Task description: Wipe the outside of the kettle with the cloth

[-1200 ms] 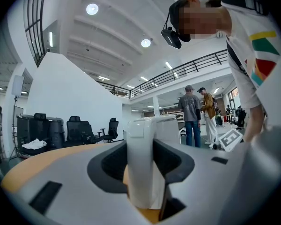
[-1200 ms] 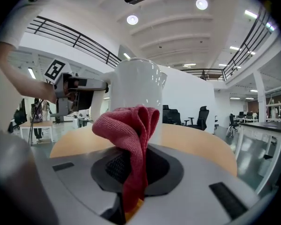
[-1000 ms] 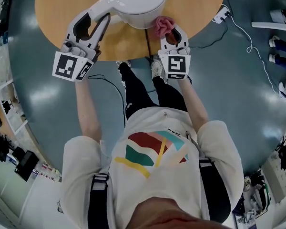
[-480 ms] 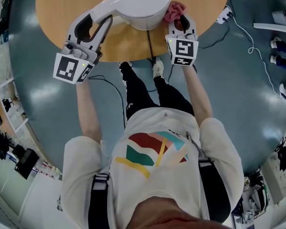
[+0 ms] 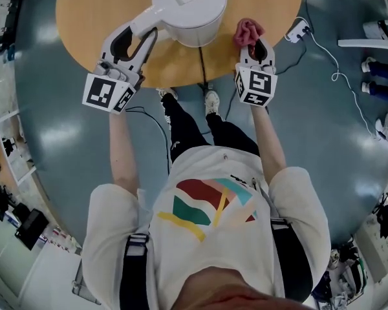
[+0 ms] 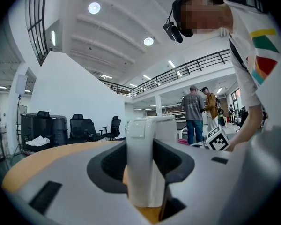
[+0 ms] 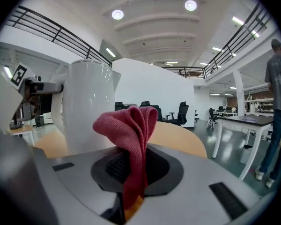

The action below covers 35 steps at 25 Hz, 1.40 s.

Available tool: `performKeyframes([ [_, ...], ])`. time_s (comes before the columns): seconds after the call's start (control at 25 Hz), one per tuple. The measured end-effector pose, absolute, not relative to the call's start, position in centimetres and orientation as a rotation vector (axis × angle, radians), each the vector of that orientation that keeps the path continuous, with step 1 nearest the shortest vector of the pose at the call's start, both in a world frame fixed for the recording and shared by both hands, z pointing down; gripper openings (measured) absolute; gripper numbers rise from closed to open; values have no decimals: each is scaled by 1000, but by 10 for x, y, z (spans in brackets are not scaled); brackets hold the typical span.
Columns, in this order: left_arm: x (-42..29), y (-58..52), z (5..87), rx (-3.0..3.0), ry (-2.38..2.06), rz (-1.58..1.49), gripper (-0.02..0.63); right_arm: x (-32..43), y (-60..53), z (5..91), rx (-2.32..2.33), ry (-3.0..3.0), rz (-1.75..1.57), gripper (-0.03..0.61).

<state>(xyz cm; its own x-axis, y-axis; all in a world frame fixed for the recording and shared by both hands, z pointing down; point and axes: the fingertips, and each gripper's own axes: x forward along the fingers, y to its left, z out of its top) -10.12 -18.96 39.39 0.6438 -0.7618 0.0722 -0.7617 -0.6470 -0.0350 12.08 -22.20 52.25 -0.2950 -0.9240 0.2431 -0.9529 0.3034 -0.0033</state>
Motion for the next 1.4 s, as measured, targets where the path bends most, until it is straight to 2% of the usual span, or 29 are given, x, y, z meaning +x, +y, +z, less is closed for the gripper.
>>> performKeyframes([
  [0.2, -89, -159, 397, -2867, 1357, -83, 199, 112, -179, 517, 1667, -2443, 300, 47],
  [0.72, -18, -78, 393, -3023, 1153, -75, 199, 85, -122, 459, 1466, -2592, 135, 48],
  [0.92, -6, -76, 397, -3053, 1216, 78, 199, 86, -115, 457, 1480, -2603, 159, 46],
  [1.16, 22, -88, 409, -2964, 1133, -108, 199, 111, -113, 459, 1486, -2577, 120, 48],
  [1.4, 43, -100, 407, -2967, 1109, -48, 199, 121, -117, 452, 1510, -2566, 120, 48],
])
